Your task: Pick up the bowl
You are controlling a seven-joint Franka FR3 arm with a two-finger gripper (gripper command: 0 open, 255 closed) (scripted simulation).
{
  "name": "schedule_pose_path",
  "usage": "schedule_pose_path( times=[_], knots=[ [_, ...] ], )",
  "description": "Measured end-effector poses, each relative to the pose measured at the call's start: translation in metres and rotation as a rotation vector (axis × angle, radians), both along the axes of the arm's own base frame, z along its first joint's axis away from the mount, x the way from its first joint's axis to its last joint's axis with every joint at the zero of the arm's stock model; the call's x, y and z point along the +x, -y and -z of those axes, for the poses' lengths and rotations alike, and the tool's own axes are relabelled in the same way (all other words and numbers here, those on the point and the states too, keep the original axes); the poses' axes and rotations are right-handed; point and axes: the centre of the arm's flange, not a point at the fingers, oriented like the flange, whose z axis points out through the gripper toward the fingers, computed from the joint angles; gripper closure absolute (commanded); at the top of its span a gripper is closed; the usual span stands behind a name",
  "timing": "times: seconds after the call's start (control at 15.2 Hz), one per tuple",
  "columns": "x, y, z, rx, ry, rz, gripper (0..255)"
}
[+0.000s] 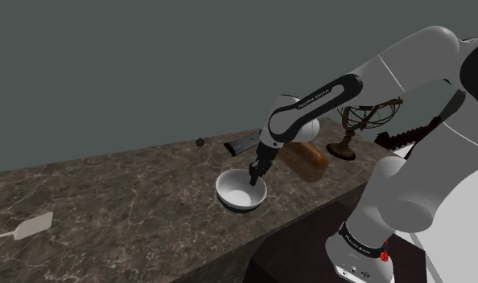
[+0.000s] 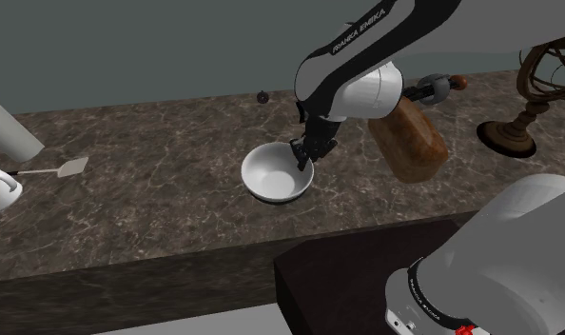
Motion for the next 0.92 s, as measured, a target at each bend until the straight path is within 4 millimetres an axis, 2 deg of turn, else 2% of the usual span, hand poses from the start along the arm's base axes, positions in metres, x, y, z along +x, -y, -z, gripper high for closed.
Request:
schedule_pose_path(
  times=[0.26,0.92],
  knots=[
    [0.0,-0.001,-0.006,0.0,0.0,0.0,255],
    [0.0,0.0,-0.058,0.0,0.0,0.0,255]
  ],
)
